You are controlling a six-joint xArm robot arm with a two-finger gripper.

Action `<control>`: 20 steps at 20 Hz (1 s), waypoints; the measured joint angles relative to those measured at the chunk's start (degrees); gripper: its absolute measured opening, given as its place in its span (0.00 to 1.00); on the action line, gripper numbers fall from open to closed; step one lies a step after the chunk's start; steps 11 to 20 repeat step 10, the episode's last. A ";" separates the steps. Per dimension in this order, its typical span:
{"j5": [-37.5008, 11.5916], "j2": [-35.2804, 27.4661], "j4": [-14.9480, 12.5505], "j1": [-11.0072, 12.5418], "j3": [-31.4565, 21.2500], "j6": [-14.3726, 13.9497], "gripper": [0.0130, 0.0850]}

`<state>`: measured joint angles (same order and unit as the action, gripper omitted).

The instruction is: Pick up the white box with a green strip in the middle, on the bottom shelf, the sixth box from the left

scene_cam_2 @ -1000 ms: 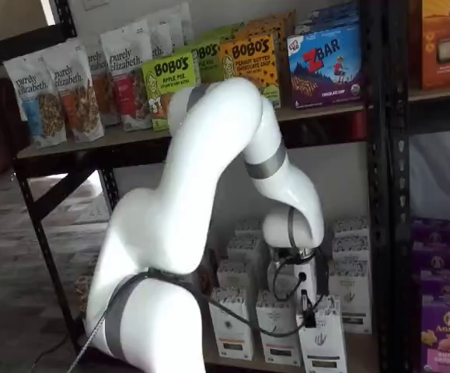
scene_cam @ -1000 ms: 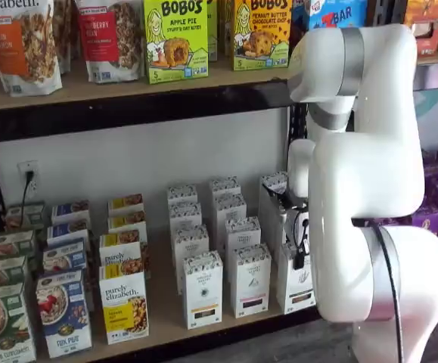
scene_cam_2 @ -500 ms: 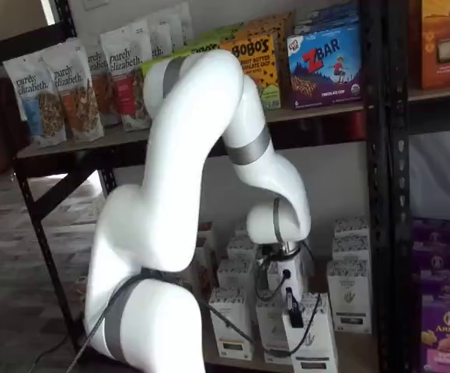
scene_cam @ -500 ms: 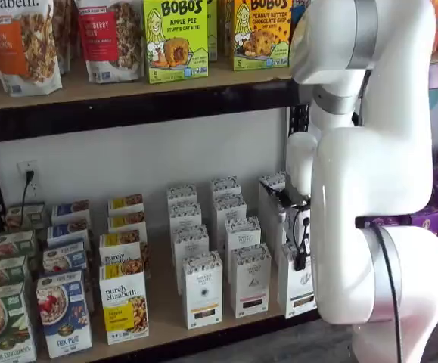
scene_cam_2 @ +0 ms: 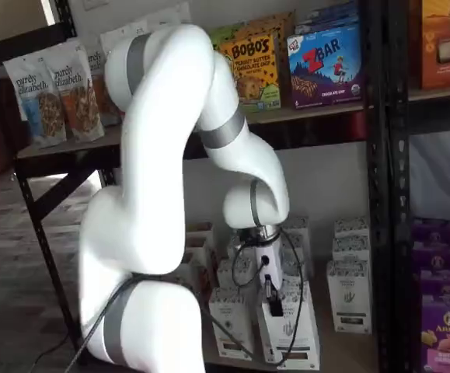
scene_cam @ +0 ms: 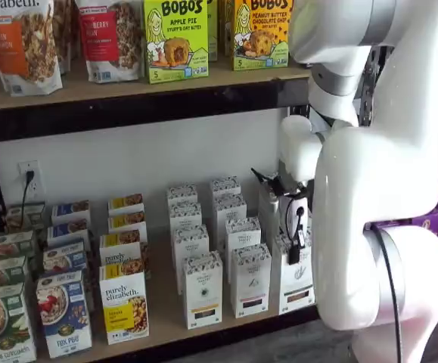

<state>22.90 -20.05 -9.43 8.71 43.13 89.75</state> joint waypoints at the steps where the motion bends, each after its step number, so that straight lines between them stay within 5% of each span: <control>1: 0.56 1.37 0.09 -0.35 -0.93 -0.28 0.50; 8: 6.48 13.02 5.91 -1.63 -7.10 3.81 0.50; 20: 9.17 16.40 5.68 -1.54 -8.13 3.73 0.50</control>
